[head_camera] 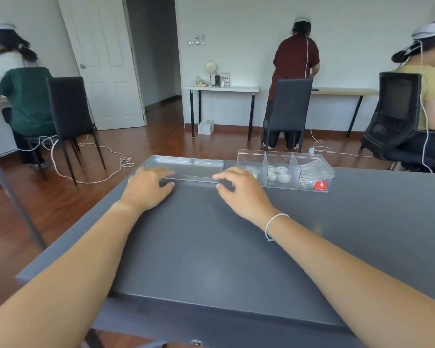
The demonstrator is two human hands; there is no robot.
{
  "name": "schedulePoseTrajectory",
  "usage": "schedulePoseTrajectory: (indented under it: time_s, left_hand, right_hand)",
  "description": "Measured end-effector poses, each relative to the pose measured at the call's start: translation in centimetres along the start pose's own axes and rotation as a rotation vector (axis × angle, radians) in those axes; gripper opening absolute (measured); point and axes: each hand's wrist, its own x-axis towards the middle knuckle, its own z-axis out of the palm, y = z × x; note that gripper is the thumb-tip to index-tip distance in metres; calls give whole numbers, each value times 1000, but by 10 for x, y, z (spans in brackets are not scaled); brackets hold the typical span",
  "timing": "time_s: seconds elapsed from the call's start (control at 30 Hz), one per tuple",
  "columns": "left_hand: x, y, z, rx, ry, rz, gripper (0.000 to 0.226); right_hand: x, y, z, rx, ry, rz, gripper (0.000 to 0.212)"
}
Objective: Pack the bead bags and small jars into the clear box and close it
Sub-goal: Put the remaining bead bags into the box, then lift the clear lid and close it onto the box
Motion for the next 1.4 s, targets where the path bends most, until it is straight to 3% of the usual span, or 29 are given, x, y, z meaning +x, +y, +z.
schedulePoseTrajectory:
  time_s: [0.23, 0.47, 0.67, 0.93, 1.1, 1.3, 1.4]
  left_hand:
    - [2, -20, -2, 93, -73, 15, 39]
    - [3, -21, -2, 20, -48, -8, 38]
    - [2, -30, -8, -106, 20, -39, 42]
    - [-10, -29, -31, -427, 409, -64, 42]
    - [-22, -8, -43, -736, 427, 0, 47]
    - [-25, 24, -38, -730, 435, 45, 34]
    - [-24, 35, -34, -753, 403, 77, 12]
  right_hand:
    - [23, -13, 30, -194, -114, 103, 38]
    - [32, -14, 35, -222, -102, 187, 32]
    - [32, -15, 32, -85, -43, 216, 23]
    - [22, -24, -5, 225, 71, 209, 19]
    - [12, -27, -46, 352, 80, 166, 20]
    - [-7, -18, -91, 452, 88, 155, 29]
    - [-18, -8, -112, 507, 76, 170, 29]
